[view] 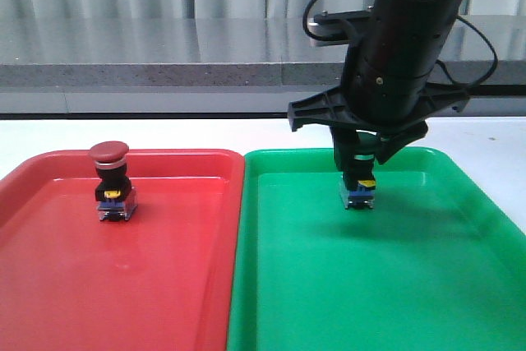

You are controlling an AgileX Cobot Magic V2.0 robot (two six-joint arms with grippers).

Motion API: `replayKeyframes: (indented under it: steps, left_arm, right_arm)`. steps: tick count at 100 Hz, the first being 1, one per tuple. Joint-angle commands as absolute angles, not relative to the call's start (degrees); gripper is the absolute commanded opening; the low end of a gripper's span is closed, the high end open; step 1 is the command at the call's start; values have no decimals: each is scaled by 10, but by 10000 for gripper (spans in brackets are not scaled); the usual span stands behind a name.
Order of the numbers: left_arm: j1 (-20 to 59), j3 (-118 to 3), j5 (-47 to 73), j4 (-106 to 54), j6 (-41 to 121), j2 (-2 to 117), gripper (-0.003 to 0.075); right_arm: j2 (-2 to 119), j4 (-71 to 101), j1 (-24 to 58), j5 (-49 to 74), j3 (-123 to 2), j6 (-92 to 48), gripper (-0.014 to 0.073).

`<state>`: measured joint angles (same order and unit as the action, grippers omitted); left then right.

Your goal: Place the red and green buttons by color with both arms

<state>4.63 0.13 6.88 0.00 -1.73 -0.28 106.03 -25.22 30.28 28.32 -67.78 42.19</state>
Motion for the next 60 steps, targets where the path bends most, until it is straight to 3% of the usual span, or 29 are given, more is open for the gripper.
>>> replayKeyframes:
  steps: [1,21,60]
  left_arm:
    - [45,15,18,-5,-19,-22,-19]
    - [45,15,18,-5,-19,-22,-19]
    - [45,15,18,-5,-19,-22,-19]
  right_arm:
    - [1037,-260,304,267,-689,422,451]
    - [1035,-260,304,267,-689,422,652]
    - [929,-325,303,301,-689,422,656]
